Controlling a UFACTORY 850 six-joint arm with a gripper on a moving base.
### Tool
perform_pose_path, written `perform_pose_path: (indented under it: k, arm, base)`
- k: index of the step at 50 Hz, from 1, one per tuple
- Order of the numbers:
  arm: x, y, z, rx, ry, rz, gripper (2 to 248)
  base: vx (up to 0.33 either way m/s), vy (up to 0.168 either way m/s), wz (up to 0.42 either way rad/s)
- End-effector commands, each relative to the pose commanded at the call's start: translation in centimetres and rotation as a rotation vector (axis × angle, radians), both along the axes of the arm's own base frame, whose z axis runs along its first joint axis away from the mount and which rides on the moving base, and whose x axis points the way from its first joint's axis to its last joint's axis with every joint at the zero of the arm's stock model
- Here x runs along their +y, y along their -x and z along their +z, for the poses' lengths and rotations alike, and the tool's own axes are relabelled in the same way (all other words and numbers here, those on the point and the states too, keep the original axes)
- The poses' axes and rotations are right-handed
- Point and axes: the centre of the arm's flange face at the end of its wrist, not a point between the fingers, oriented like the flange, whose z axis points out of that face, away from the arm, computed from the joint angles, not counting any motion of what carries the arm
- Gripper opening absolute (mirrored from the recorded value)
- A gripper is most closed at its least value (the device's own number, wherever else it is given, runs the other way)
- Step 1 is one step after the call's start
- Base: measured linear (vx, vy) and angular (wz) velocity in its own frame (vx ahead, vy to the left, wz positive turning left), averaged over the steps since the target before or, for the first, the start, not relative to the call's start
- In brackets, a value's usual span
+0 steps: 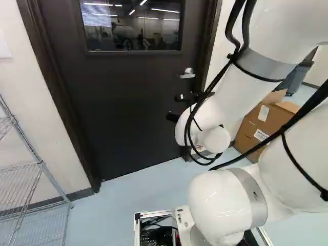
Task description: Open the door and move inside
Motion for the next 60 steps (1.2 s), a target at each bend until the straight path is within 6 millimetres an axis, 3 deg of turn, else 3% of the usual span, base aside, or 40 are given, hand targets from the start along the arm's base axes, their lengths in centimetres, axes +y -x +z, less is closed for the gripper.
perform_pose_path:
  k: [15, 36, 60]
  arm:
    - [0.0, 0.0, 0.0, 0.0, 0.0, 0.0, 247]
    - [0.0, -1.8, 0.3, 0.007, 0.0, 0.0, 247]
    - [0.0, -4.0, 2.4, -0.047, 0.0, 0.0, 247]
  base:
    - [0.033, -0.001, -0.01]
    - [0.001, 0.0, 0.0]
    - [0.0, 0.0, 0.0]
